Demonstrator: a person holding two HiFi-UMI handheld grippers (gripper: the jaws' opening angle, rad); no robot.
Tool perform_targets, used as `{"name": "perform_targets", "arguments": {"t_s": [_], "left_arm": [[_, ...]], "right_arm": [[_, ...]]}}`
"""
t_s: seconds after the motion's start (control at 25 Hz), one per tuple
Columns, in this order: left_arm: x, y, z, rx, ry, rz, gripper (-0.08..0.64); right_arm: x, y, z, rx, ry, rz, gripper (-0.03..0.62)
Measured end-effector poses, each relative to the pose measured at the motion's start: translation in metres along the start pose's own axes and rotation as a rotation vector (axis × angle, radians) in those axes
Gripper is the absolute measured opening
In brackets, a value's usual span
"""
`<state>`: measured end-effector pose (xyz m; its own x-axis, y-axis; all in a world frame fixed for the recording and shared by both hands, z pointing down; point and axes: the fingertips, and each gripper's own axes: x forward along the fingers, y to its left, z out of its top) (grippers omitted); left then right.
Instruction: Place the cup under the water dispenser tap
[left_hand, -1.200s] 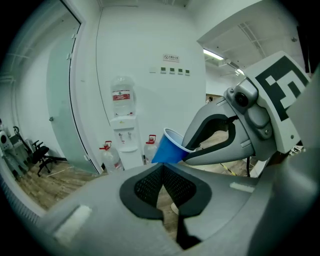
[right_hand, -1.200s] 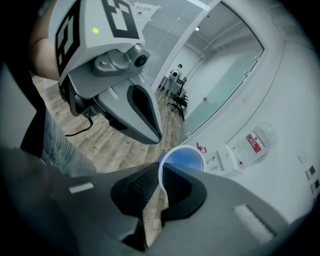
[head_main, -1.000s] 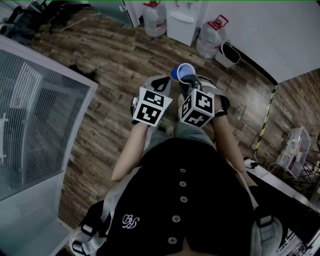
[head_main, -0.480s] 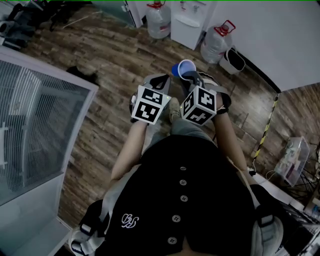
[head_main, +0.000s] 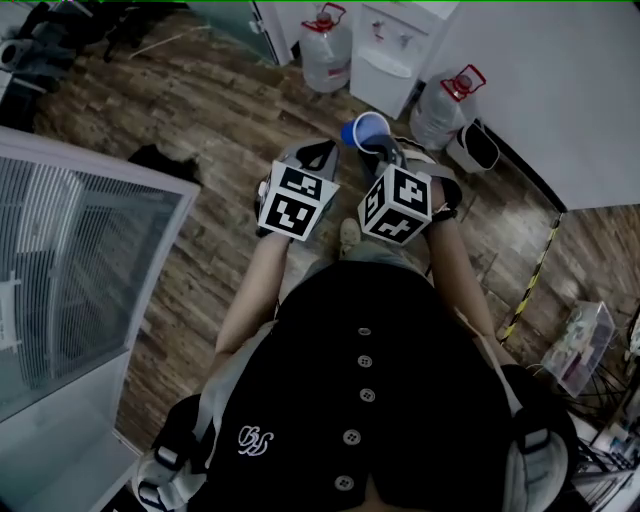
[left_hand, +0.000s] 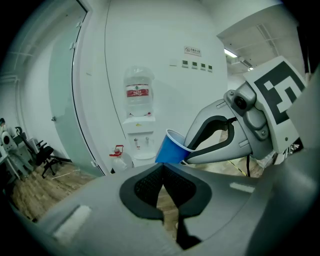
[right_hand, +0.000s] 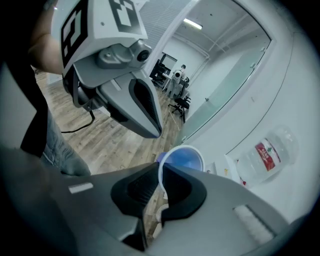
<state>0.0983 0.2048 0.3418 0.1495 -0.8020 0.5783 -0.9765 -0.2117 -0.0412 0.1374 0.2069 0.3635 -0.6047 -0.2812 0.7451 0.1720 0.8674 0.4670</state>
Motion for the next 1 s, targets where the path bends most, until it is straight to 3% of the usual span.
{"name": "perform_targets", "arguments": {"t_s": [0.56,1.0], "left_arm": [[0.067,0.042,0.029,-0.017,0.015,-0.005,0.005],[0.098,0.061,0.031,-0.038,0.021,-0.052,0.005]], "right_arm": [[0.044,-0.069,-0.023,0.022,0.003,-0.008,0.026],[0.072,-0.072,-0.024,0.051,0.017,0.03,0.026]]}}
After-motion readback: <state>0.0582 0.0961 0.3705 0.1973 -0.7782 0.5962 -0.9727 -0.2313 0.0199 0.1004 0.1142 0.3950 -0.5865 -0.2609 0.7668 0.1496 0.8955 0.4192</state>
